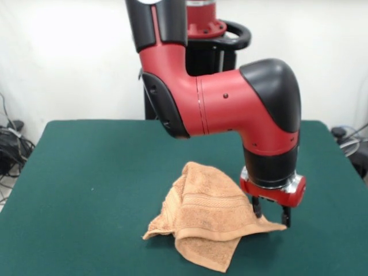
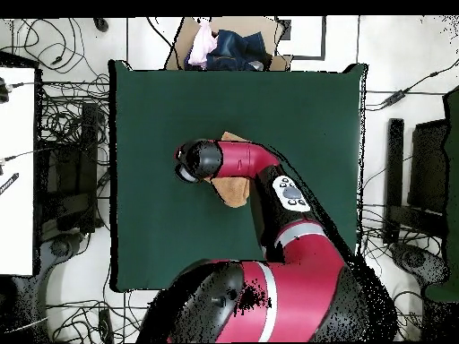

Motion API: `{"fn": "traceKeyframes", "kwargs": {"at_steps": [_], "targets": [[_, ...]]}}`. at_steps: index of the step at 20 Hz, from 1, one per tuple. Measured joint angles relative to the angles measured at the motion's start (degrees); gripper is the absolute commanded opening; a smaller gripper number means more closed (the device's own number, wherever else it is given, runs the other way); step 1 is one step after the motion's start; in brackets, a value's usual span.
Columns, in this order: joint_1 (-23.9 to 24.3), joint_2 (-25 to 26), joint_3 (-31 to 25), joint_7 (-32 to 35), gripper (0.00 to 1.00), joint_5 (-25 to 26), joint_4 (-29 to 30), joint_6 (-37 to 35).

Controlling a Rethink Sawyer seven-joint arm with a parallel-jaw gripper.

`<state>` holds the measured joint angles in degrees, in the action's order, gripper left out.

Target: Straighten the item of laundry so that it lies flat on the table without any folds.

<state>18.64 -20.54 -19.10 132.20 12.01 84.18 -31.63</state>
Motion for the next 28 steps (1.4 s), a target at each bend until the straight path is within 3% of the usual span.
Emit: {"fn": "traceKeyframes", "kwargs": {"at_steps": [18,28], "targets": [[-0.02,0.83,-0.07,0.00,1.00,0.00,-1.05,0.06],[-1.04,2.34,-0.07,0.00,1.00,0.01,-8.41,-3.85]]}}
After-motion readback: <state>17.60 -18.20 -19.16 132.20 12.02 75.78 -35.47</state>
